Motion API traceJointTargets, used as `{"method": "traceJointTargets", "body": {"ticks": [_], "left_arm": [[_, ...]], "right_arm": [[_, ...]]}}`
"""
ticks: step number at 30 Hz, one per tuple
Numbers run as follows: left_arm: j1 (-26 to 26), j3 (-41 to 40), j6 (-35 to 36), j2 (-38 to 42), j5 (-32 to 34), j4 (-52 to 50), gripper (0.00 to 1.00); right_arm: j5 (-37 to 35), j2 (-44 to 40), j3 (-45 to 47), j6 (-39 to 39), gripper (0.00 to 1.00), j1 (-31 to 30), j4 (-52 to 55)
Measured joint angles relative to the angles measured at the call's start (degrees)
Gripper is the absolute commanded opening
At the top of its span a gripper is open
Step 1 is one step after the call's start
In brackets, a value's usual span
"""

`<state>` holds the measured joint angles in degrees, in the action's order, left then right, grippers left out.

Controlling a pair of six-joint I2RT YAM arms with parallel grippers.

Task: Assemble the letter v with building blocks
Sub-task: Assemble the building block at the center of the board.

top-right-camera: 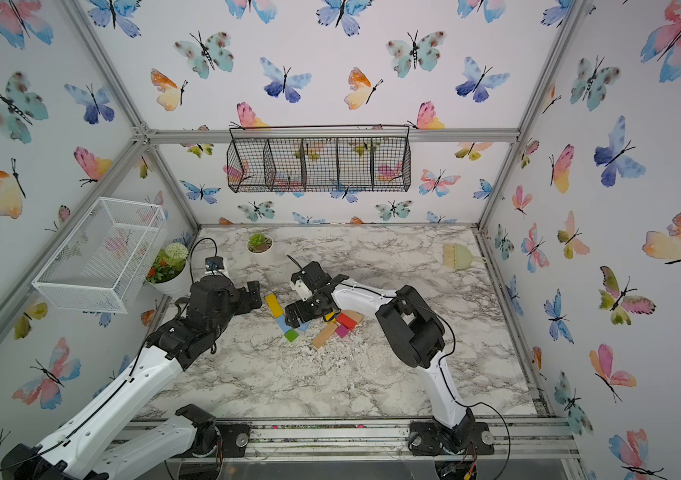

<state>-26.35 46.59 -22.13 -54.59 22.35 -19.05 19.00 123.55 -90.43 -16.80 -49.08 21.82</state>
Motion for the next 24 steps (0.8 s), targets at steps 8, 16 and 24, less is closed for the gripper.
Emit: {"method": "traceJointTargets", "body": {"ticks": [8, 16, 24], "left_arm": [[0.0, 0.0, 0.0, 0.0, -0.52, 0.02, 0.98], [0.0, 0.0, 0.0, 0.0, -0.63, 0.02, 0.98], [0.0, 0.0, 0.0, 0.0, -0.63, 0.02, 0.98]], "right_arm": [[-0.02, 0.0, 0.83, 0.0, 0.99, -0.37, 0.0], [-0.2, -0.07, 1.16, 0.0, 0.98, -0.52, -0.15], [-0.2, -0.2, 1.46, -0.02, 0.98, -0.52, -0.5]]}}
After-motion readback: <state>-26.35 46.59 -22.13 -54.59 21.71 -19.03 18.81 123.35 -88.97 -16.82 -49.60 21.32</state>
